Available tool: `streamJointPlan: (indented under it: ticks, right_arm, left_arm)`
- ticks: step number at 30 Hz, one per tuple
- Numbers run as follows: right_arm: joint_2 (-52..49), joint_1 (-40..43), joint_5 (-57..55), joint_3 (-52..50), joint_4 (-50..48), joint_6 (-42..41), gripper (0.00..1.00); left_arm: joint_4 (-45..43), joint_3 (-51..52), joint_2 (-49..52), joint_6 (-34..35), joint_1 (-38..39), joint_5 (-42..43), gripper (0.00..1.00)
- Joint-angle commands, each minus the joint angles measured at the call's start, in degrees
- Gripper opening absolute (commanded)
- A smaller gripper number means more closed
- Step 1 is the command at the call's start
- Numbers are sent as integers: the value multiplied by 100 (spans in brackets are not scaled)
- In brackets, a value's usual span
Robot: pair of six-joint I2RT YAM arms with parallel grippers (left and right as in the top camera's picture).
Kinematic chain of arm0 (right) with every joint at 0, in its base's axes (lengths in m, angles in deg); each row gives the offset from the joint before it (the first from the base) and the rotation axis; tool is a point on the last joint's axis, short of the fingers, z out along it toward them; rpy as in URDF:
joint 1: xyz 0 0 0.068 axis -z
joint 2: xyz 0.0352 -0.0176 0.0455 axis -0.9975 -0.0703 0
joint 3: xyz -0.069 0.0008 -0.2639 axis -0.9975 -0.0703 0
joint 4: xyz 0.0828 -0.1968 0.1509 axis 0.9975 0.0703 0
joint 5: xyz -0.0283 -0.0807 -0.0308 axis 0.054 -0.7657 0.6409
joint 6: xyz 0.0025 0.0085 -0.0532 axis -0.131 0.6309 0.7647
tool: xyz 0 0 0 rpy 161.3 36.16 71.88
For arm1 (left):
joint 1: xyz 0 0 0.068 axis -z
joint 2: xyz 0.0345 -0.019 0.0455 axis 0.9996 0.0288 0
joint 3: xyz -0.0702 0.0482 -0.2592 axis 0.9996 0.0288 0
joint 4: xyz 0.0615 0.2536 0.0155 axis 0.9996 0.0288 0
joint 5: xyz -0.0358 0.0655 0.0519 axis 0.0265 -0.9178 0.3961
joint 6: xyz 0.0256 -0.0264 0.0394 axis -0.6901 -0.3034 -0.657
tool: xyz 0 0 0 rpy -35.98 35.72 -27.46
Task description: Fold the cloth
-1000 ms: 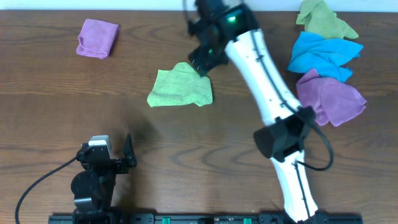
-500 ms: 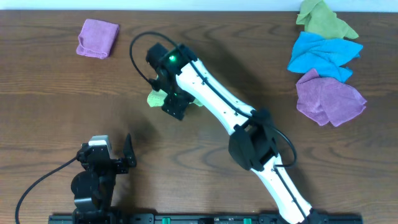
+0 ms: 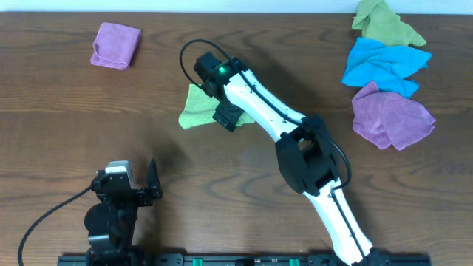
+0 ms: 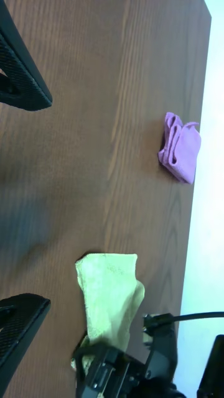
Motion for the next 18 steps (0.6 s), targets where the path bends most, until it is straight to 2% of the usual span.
streamJointPlan:
  ticks: [1,3,4,5,14,18]
  right_arm:
    - [208,20,-343,140,-192,-92,74]
    - [208,83,-476,157,-328,-94,32]
    - [208,120,-511,184,-345,-94,15]
    - [208,160,-551,221,-345,-94,1]
    - [413,608,-1088,1729,184,-138,1]
    - [809,876,-1462,1934,247,127,1]
  left_arm:
    - [37,125,-33,63,-31,15,95]
    - [37,125,-33,63,-31,17,95]
    - [35,125,-33,63,-31,17,95]
    - [37,125,-33,63,-31,17,95]
    - [37,125,-33,63,-31,15,96]
    - [37,125,-33,63,-31,17,95]
